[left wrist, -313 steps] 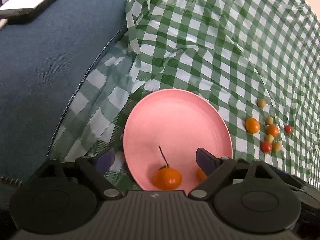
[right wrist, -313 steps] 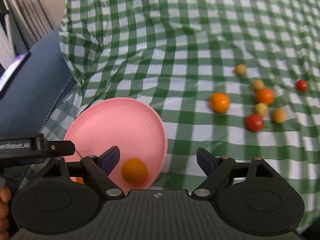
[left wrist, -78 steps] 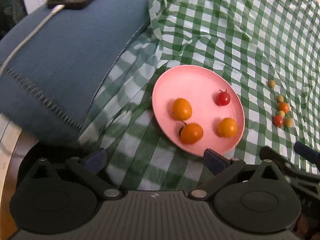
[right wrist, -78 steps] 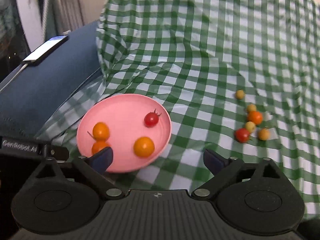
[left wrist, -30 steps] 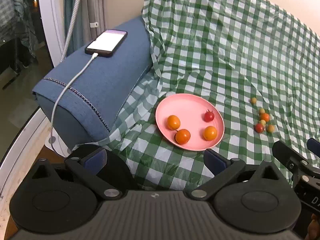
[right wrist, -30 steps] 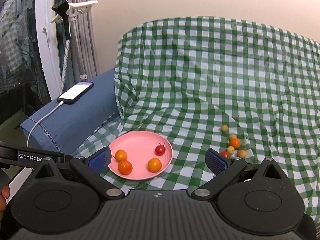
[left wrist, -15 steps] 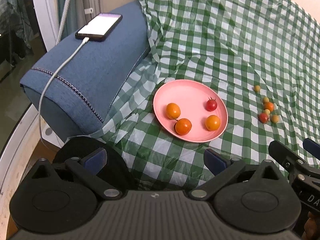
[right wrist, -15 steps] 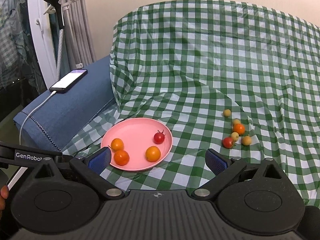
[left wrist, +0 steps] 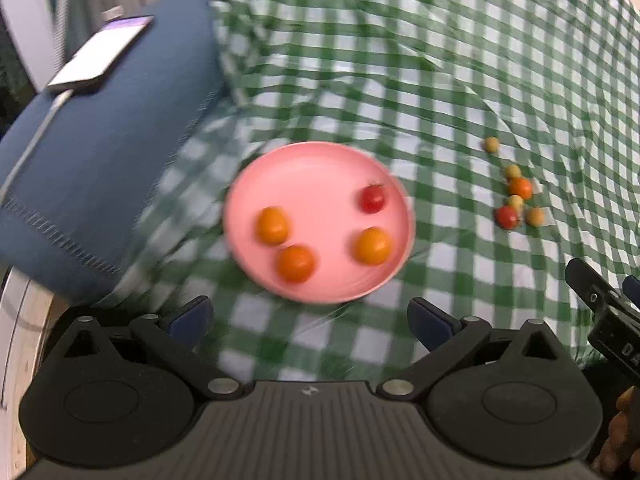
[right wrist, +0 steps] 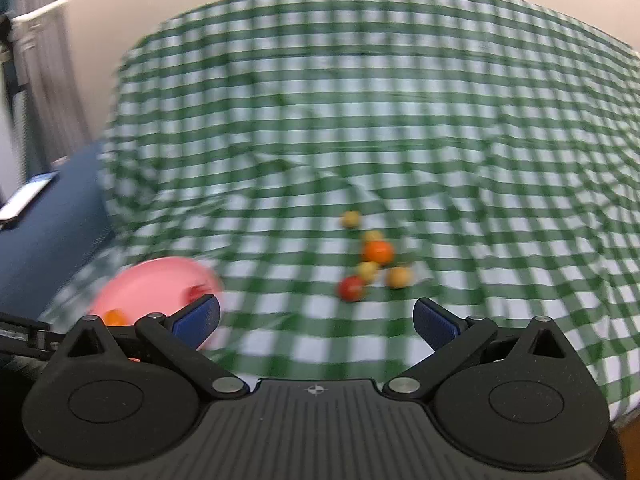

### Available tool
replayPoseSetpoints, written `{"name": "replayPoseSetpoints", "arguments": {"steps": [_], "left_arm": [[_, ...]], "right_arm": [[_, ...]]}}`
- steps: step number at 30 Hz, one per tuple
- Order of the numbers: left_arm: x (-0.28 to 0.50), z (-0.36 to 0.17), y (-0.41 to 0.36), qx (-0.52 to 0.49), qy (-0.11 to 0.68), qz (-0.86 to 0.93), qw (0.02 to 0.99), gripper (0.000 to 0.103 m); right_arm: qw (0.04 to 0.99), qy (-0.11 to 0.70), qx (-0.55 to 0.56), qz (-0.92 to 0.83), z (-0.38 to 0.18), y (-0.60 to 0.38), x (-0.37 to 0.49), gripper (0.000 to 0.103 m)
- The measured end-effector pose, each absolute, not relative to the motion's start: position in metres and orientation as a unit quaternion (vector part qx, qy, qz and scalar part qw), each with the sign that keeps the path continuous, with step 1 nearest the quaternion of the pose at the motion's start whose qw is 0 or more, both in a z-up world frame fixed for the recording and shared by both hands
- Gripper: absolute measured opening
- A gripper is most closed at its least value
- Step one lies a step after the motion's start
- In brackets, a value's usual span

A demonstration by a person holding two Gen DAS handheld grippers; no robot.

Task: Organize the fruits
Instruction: 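Move the left tool to a red cherry tomato while the right tool approaches a yellow fruit, then close the left gripper on the cherry tomato while the right gripper closes on the yellow fruit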

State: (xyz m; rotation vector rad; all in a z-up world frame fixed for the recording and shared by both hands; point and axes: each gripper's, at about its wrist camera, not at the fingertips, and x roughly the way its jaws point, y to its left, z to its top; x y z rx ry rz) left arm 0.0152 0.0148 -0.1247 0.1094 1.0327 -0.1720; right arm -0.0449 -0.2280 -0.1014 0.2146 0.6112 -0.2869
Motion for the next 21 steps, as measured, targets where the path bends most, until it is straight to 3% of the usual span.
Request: {"name": "replayPoseSetpoints", "arguments": {"steps": [5,8,10,17,21], "left_arm": [[0.051,-0.136,-0.045,0.073,0.503,-0.114,0.854,0.103],[0.076,-0.147,-0.078,0.064,0.521,-0.131,0.841,0.103],[0.090,-0.153,-0.097,0.057,0.532,-0.141,0.833,0.103],[0.129,-0.178,-0.158,0.064,0.549,-0.160,0.818,0.103],[0.141,-0.188,-0.174,0.072,0.550,-0.160,0.817,0.103]], "right_arm": [[0.939,0.288,0.068,-0.173,-0.131,-0.269,-0.030,0.099],[0.937,0.303,0.039,-0.172,-0.157,-0.288,-0.012,0.085],[0.934,0.312,0.047,-0.167,-0.172,-0.301,0.002,0.070],[0.923,0.344,0.093,-0.142,-0.212,-0.332,0.060,0.054],[0.922,0.356,0.082,-0.129,-0.231,-0.339,0.090,0.032]]}}
